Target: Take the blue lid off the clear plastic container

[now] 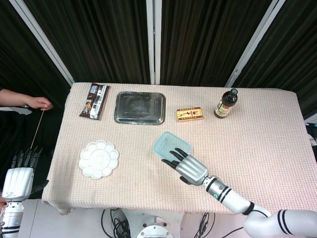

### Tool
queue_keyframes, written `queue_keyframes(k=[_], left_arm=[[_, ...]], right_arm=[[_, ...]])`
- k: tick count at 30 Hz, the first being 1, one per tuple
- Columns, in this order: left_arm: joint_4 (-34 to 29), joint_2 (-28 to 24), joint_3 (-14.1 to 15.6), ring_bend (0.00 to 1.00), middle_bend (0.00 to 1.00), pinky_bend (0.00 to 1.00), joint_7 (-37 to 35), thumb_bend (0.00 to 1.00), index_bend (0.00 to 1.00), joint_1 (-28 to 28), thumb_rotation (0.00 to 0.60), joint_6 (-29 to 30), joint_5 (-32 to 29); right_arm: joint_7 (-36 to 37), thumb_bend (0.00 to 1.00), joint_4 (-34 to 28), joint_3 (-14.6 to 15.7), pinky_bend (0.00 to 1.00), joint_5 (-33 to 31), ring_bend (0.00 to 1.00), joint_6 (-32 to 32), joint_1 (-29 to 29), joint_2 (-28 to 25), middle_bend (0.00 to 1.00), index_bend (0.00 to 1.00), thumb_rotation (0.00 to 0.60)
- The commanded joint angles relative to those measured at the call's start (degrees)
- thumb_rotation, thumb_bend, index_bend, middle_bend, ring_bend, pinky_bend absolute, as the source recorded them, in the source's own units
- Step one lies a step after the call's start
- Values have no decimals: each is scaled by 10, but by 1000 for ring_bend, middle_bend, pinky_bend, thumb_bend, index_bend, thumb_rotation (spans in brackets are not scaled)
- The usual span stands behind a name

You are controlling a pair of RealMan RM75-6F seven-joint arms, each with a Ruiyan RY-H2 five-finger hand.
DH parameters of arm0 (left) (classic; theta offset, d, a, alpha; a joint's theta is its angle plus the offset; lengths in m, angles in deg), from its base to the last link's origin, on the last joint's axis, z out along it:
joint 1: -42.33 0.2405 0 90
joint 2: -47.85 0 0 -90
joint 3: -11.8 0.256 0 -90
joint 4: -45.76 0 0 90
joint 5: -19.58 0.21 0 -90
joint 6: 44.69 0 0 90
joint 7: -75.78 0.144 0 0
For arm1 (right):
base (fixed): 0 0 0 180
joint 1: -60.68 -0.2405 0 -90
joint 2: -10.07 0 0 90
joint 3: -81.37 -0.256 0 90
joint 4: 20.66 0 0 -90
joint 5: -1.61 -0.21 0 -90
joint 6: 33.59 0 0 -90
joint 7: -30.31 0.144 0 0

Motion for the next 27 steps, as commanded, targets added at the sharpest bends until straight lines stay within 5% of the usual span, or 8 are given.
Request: queue_keyframes(k=[1,11,22,27], left_arm=[[-3,-1,0,0,21,0,3,0,72,-1,600,0,1],[-47,-19,-9,0,21,0,31,0,72,-63,600,-55,50],[-97,21,-58,0,21,0,37,0,72,-262,600,-290,63],[-86,70,-86,0,21,0,42,0,38,-345,600,-394,16]], right_arm=[[51,270,-13,5,0,49,0,-58,30,-24,289,75,600],[145,265,21,-32,0,-11,0,-86,65,-65,240,22,600],[202,235,93,-36,0,-59,0,-8,61,-24,215,0,600],[239,236,82,-45,0,-8,0,-72,85,-43,215,0,600]])
